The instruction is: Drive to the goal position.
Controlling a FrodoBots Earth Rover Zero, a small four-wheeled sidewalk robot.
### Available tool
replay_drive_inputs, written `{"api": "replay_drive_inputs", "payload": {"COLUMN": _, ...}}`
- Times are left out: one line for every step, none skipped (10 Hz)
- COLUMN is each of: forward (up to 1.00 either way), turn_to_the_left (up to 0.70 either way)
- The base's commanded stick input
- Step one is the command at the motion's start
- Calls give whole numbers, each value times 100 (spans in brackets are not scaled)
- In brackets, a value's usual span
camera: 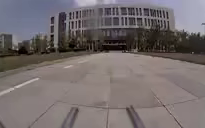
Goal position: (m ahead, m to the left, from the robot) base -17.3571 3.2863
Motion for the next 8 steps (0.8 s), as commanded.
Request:
{"api": "replay_drive_inputs", "payload": {"forward": 100, "turn_to_the_left": 2}}
{"api": "replay_drive_inputs", "payload": {"forward": 100, "turn_to_the_left": 2}}
{"api": "replay_drive_inputs", "payload": {"forward": 100, "turn_to_the_left": 2}}
{"api": "replay_drive_inputs", "payload": {"forward": 100, "turn_to_the_left": 2}}
{"api": "replay_drive_inputs", "payload": {"forward": 100, "turn_to_the_left": 2}}
{"api": "replay_drive_inputs", "payload": {"forward": 100, "turn_to_the_left": 2}}
{"api": "replay_drive_inputs", "payload": {"forward": 100, "turn_to_the_left": 2}}
{"api": "replay_drive_inputs", "payload": {"forward": 100, "turn_to_the_left": 2}}
